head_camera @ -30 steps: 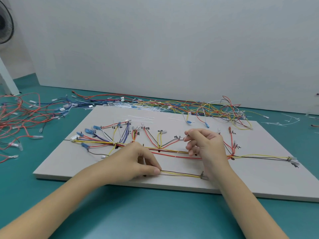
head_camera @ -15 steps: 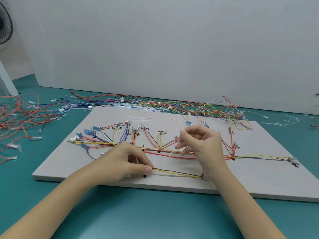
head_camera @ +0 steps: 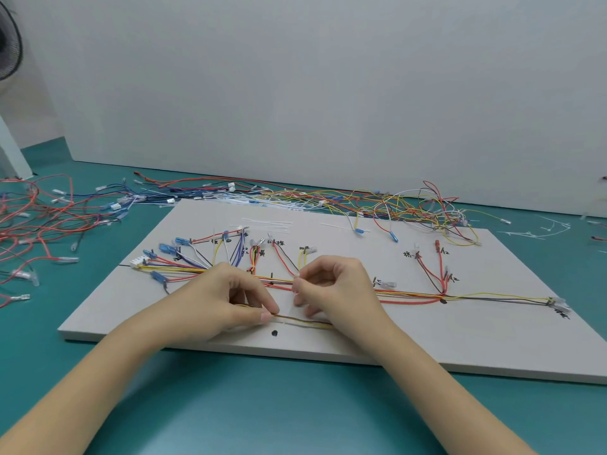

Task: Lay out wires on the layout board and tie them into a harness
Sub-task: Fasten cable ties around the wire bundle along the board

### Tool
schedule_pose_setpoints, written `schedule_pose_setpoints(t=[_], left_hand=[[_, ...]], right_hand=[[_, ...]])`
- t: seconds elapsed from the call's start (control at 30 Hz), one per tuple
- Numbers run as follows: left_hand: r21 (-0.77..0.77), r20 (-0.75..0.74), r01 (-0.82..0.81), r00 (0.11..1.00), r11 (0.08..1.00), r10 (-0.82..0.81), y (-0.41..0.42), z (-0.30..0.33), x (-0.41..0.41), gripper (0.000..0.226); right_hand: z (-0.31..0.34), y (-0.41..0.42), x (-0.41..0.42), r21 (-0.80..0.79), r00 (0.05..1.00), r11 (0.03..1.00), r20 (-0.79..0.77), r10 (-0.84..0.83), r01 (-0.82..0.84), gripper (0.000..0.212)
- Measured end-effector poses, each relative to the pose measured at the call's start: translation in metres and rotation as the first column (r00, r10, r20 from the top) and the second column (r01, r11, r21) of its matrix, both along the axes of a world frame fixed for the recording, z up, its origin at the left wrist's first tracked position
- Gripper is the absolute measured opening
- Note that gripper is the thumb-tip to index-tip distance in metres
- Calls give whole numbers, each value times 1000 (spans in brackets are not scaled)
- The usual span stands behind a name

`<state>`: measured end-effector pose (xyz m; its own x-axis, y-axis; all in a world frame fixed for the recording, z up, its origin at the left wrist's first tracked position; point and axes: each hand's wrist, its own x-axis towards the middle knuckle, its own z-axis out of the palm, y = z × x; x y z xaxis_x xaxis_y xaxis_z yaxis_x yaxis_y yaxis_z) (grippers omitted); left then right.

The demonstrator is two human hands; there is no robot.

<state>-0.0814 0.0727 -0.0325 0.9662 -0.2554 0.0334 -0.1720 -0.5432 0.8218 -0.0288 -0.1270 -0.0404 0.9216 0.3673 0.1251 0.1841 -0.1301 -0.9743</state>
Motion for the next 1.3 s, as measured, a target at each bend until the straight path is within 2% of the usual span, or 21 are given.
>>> schedule_pose_setpoints(t=[0.17, 0.3, 0.53, 0.6, 0.73, 0.93, 1.03, 1.13, 1.23, 1.3], left_hand=[[27, 40, -16, 999, 1000, 15, -6, -1, -1, 13], [75, 137, -66, 989, 995, 55, -11, -5, -6, 27], [377, 298, -107, 955, 920, -11, -15, -5, -26, 26], [427, 318, -93, 947, 899, -53, -13, -7, -31, 34], [461, 346, -70, 932, 884, -107, -12, -10, -34, 33], [437, 381, -86, 920, 895, -97, -14, -11, -31, 48], [422, 408, -116, 910, 899, -74, -17, -12, -28, 44], [250, 449, -172, 892, 953, 43, -24, -16, -26, 30], [73, 388, -194, 909, 978, 151, -31, -19, -23, 14], [-11, 336, -196, 923, 980, 189, -32, -20, -21, 16]], right_hand=[[0, 6, -1, -3, 998, 999, -38, 48, -48, 9], [-3, 13, -2, 3, 996, 998, -61, 62, -62, 11], [-5, 12, -1, 49, 993, 998, -110, 51, -46, 14], [-5, 12, -2, 64, 991, 997, -125, 48, -41, 13], [-4, 12, -3, 98, 988, 995, -146, 51, -37, 4], [-4, 10, -5, 110, 988, 993, -144, 49, -33, 5], [-4, 10, -5, 108, 989, 993, -133, 57, -42, 7], [-4, 10, -5, 119, 989, 991, -130, 73, -57, 8], [-3, 8, -5, 132, 986, 988, -134, 102, -84, 9], [-2, 7, -6, 140, 983, 985, -139, 121, -101, 9]])
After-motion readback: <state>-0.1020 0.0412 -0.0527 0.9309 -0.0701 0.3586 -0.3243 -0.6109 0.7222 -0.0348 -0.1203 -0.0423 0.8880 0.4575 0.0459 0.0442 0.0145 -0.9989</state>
